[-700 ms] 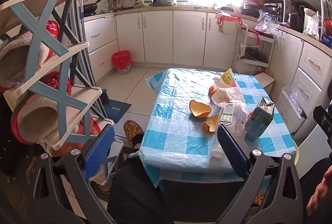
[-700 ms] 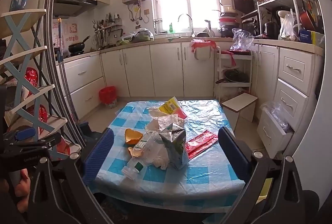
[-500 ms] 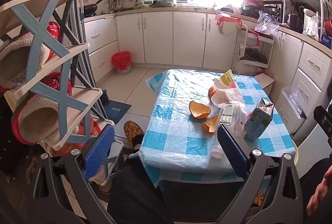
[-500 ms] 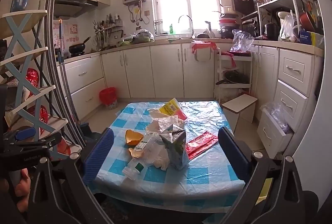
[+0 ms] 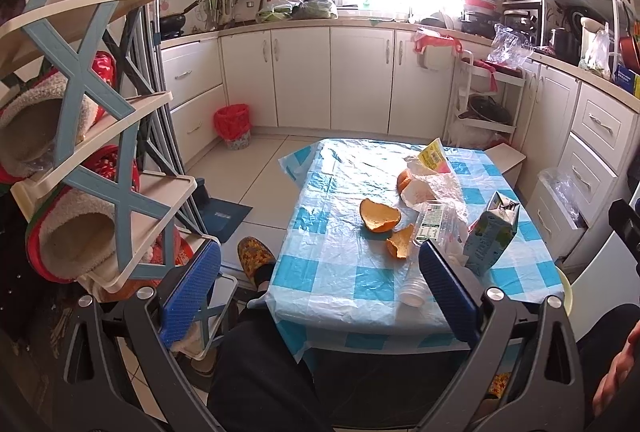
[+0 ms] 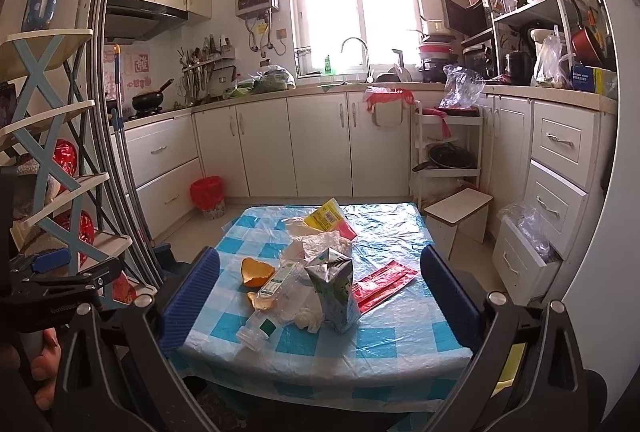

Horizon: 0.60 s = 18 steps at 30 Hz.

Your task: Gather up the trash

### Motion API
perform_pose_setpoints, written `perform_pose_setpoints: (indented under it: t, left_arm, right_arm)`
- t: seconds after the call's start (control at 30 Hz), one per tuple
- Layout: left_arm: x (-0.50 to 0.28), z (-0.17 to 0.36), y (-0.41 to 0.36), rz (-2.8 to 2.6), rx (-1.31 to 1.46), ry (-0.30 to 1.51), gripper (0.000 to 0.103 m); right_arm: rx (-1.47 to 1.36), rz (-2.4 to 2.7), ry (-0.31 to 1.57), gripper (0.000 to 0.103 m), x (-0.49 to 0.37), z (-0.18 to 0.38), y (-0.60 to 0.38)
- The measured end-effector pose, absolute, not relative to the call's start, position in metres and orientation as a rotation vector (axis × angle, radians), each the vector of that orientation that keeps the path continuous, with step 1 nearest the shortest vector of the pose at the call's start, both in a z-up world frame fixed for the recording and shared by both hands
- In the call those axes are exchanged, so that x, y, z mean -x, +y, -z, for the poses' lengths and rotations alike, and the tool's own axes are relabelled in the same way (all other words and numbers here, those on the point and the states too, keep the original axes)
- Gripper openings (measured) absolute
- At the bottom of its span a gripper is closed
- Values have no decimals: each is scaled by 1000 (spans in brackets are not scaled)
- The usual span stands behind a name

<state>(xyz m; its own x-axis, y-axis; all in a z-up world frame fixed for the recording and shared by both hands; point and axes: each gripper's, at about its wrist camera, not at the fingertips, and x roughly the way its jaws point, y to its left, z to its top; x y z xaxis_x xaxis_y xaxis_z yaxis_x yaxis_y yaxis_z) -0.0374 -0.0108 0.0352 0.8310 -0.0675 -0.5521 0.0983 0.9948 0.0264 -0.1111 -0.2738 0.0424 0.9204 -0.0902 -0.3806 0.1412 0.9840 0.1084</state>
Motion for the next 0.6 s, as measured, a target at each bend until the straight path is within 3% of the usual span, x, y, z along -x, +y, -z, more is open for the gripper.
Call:
perform_pose_setpoints:
  t: [0.6]
  left_arm:
    - [48, -44, -21, 106, -78, 569, 95]
  right_arm:
    - [-22, 166, 281, 96, 131, -41, -278]
